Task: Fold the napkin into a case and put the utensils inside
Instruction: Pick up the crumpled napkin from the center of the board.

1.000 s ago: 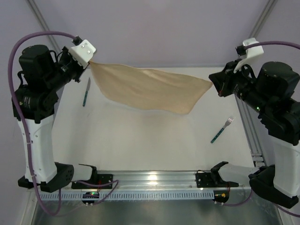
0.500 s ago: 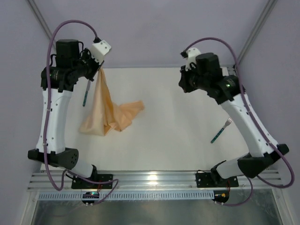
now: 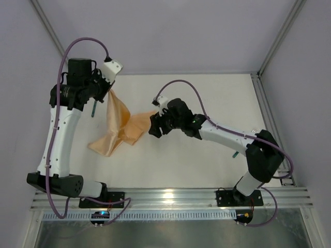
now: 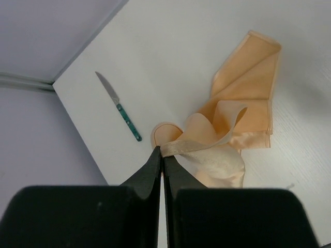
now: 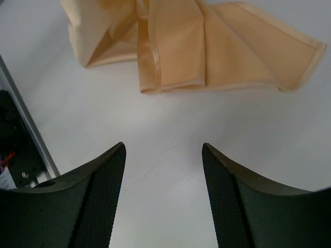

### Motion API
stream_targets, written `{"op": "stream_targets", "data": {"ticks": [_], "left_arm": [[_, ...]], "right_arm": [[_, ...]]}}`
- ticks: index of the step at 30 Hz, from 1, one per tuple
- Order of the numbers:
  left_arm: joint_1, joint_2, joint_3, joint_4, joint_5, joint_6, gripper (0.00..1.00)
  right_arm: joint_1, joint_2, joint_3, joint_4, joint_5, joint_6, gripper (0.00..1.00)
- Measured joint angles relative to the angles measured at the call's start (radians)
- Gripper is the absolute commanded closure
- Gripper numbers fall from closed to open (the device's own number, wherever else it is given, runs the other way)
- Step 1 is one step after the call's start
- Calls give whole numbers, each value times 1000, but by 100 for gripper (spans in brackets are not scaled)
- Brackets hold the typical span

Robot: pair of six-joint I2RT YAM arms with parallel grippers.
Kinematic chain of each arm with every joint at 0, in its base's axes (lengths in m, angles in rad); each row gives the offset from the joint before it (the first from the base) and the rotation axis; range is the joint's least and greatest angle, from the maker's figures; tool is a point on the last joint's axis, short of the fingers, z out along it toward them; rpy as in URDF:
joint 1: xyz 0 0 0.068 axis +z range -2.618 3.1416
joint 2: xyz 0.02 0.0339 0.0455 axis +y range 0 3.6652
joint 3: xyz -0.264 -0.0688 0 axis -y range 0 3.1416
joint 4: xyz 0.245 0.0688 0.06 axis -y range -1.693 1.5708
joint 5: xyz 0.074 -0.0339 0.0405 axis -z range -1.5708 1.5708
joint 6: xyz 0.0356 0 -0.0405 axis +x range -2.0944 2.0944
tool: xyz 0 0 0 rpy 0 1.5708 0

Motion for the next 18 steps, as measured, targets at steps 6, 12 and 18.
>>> {"op": "stream_targets", "data": {"ticks": [6,12,18], "left_arm": [[55,-21,-100,32,-54,-7,100],[70,-21,-139,34,-61,-11,100],[71,-23,-144,41,-61,-11,100]], "right_arm": [[2,257,113,192,-6,273,45],[2,380,134,248,-19,578,57],[7,433,138,281,-21,754,62]]}}
